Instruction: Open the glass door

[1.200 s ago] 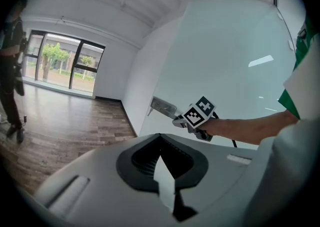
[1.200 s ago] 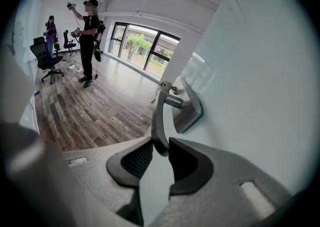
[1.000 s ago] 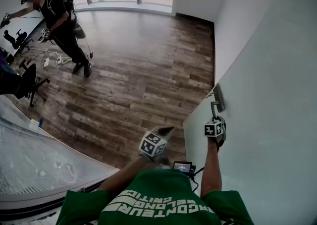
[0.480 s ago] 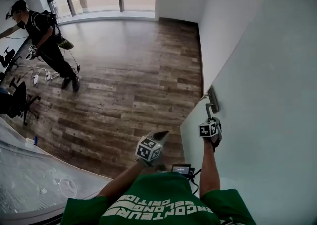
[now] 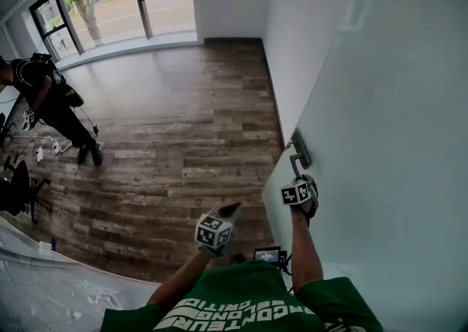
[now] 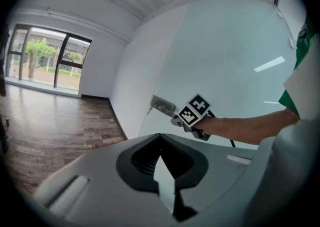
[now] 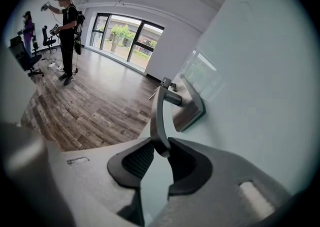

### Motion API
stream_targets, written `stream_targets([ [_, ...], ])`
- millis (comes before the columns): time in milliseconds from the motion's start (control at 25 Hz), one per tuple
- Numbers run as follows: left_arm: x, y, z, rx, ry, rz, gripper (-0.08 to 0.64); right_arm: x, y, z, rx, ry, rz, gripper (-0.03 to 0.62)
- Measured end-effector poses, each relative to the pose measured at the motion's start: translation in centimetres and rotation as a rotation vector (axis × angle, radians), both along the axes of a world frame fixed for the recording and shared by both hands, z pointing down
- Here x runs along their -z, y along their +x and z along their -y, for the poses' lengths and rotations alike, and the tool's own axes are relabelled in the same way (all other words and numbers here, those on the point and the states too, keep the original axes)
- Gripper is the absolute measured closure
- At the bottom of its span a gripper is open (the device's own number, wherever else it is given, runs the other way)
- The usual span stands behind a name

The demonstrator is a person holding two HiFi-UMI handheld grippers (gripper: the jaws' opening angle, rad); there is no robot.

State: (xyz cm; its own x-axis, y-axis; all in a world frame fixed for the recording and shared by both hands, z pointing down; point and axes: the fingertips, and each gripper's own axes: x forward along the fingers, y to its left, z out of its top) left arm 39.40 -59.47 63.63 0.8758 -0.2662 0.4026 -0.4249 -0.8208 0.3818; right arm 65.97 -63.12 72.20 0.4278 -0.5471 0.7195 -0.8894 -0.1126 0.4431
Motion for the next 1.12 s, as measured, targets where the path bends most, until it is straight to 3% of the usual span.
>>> stream_targets([
  [1120, -0.3, 4.6, 2.3, -0.049, -0.005, 0.015, 0.543, -0.6, 7.5, -1.5, -0.139, 0.004, 0.019, 0.552],
])
